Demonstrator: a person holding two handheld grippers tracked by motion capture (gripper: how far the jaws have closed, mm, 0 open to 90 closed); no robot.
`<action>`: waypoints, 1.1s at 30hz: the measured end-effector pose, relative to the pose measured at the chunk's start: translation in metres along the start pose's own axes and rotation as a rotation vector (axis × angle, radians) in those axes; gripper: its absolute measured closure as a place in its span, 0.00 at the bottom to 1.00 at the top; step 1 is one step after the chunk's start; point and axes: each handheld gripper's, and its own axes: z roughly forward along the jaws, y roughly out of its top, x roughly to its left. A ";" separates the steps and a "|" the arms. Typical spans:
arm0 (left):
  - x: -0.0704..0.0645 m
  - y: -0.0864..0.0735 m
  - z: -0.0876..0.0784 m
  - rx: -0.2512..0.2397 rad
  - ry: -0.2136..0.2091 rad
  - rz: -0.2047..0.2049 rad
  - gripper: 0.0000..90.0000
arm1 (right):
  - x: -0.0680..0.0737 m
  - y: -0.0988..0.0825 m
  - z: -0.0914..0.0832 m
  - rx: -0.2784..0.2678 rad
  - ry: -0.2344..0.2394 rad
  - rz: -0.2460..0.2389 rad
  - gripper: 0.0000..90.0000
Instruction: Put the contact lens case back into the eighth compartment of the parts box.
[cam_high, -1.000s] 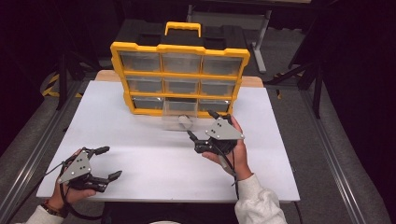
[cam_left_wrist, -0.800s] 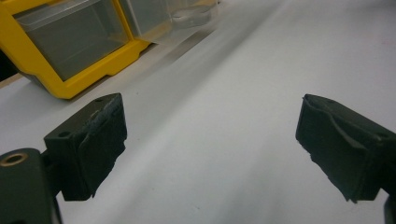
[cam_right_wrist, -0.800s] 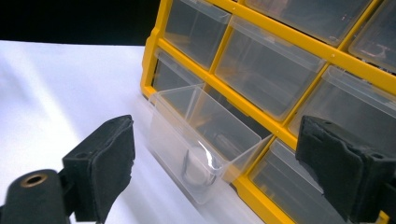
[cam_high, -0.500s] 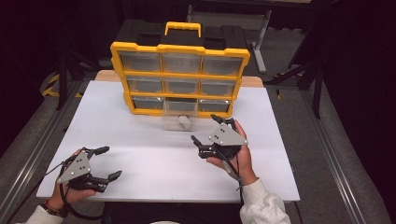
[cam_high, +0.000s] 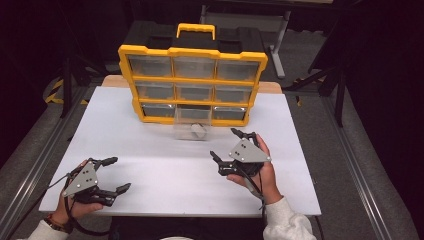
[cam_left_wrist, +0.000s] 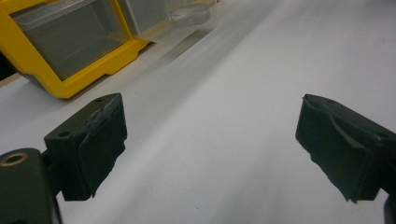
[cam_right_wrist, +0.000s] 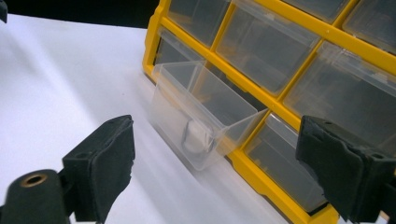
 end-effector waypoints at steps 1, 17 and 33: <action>0.000 0.000 0.000 0.000 0.000 0.002 0.11 | 0.000 -0.001 -0.001 0.003 0.000 -0.002 0.14; 0.000 0.000 0.000 0.002 0.000 0.004 0.11 | -0.003 -0.025 -0.015 0.049 -0.012 0.007 0.14; -0.001 0.000 0.002 0.005 -0.001 0.004 0.11 | -0.004 -0.058 -0.024 0.096 -0.018 0.015 0.14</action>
